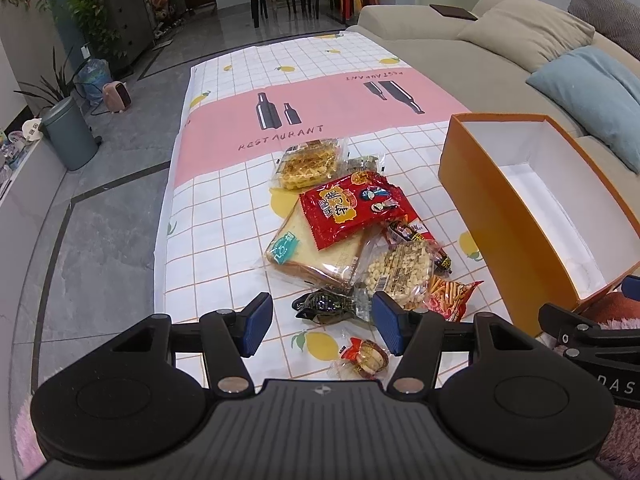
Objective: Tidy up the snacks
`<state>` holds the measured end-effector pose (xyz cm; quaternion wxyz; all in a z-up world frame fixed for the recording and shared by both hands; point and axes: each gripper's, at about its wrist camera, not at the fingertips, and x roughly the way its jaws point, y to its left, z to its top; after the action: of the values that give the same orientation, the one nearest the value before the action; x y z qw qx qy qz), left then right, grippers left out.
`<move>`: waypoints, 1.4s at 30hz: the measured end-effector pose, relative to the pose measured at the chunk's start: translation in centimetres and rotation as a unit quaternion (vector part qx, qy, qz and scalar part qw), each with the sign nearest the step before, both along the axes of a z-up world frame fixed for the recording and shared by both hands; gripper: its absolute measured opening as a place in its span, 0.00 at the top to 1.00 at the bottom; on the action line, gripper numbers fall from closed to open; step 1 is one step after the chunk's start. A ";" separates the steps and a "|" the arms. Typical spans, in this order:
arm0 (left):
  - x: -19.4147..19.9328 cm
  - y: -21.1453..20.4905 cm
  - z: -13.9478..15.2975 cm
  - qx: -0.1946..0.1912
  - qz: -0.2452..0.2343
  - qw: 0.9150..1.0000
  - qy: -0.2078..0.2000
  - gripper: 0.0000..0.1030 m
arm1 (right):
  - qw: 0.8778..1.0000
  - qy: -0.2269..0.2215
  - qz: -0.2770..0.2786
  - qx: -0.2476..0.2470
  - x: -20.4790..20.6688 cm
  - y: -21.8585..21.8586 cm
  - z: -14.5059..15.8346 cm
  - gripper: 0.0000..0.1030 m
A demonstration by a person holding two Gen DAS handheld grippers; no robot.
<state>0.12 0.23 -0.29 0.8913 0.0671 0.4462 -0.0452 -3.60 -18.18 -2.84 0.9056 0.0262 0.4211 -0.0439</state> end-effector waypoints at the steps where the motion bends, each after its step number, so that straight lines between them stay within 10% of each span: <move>1: 0.0 0.0 0.0 -0.001 0.001 1.000 -0.001 0.35 | 1.000 0.000 0.001 0.000 0.0 0.0 0.0 0.03; 42: 0.1 0.0 0.2 -0.004 -0.003 1.000 0.003 0.35 | 1.000 0.002 0.007 -0.004 0.1 0.3 0.0 0.03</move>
<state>0.21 0.27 -0.08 0.8902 0.0648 0.4482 -0.0496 -3.46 -17.85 -2.81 0.9050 0.0202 0.4231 -0.0395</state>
